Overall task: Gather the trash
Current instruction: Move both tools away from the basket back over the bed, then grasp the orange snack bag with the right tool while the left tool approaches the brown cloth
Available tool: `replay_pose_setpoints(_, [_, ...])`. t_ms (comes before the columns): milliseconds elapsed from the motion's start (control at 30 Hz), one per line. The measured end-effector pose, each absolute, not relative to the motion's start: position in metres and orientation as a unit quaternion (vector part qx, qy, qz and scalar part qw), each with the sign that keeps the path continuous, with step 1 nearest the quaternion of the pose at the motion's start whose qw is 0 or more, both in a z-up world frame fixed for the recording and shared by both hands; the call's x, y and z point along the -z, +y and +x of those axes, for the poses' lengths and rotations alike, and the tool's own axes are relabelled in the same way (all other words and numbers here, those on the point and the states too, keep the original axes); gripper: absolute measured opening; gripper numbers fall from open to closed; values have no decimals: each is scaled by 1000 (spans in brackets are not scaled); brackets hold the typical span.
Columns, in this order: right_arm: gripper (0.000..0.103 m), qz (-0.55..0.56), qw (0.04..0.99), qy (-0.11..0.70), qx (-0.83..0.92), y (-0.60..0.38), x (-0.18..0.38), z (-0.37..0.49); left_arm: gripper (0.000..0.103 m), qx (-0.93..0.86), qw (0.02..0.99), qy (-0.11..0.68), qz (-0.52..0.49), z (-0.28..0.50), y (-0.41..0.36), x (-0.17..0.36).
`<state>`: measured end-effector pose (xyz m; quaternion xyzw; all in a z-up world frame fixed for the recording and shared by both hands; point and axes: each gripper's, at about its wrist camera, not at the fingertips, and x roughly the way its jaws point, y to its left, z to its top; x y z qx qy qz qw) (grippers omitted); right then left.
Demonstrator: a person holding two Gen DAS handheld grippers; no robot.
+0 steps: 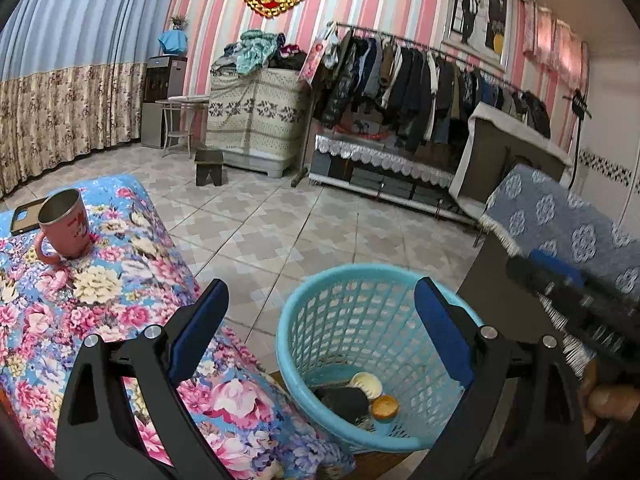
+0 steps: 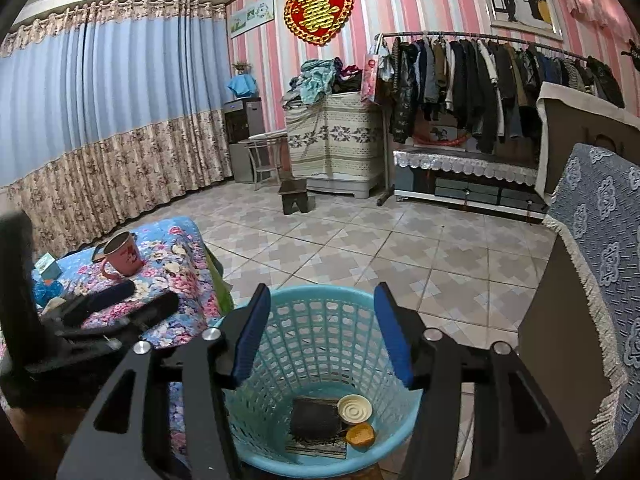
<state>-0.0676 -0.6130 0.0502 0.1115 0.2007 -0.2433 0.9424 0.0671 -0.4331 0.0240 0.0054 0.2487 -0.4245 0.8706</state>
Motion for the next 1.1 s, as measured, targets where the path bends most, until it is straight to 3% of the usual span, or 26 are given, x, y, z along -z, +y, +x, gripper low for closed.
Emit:
replay_pose_setpoints(367, [76,121,938,189,264,-574,-56,-42,97,414,880,235,1,94,-339,-71])
replay_pose_setpoints(500, [79,117,944,199,236,-535,-53,-16,97,392,889,236,-7,109,-287,-74])
replay_pose_setpoints(933, [90,92,968,211,100,-342,-62,63,98,249,940,232,-15,132,-43,-71])
replay_pose_setpoints(1100, [92,69,967,241,43,-264,-38,82,98,161,948,271,-45,146,43,-47])
